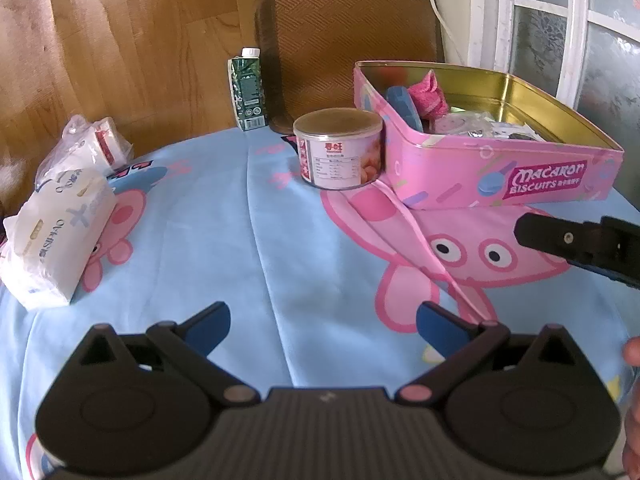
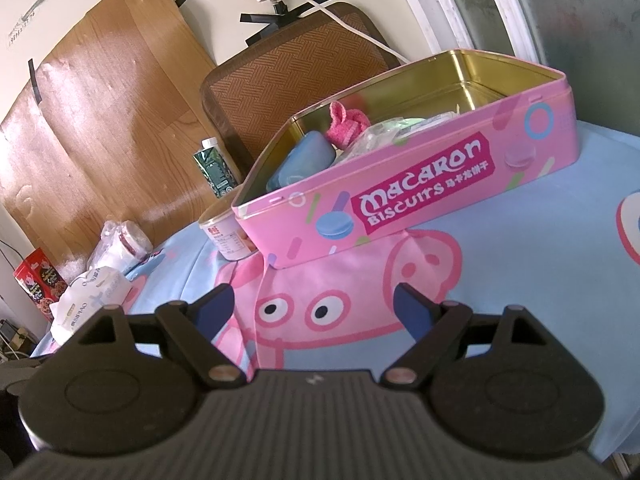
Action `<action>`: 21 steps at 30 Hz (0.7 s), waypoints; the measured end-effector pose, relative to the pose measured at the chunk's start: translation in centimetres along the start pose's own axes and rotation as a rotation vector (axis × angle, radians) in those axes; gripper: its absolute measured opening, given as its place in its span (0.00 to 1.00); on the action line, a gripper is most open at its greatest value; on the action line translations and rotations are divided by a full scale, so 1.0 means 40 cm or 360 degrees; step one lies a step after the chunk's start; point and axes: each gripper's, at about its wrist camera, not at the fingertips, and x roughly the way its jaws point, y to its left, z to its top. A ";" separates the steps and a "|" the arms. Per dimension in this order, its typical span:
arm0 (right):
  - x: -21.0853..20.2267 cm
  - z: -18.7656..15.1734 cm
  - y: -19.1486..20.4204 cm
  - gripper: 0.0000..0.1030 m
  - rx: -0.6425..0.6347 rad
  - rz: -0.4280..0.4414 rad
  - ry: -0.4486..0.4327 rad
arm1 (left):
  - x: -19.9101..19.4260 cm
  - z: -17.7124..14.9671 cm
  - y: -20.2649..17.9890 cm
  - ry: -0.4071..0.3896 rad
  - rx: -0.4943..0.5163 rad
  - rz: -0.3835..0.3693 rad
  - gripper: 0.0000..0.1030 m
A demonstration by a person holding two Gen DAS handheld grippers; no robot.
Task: Organize soft objects
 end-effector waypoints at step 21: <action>-0.001 0.000 0.000 0.86 -0.0005 -0.0004 -0.0004 | -0.013 -0.001 -0.007 -0.0046 0.0026 -0.0054 1.00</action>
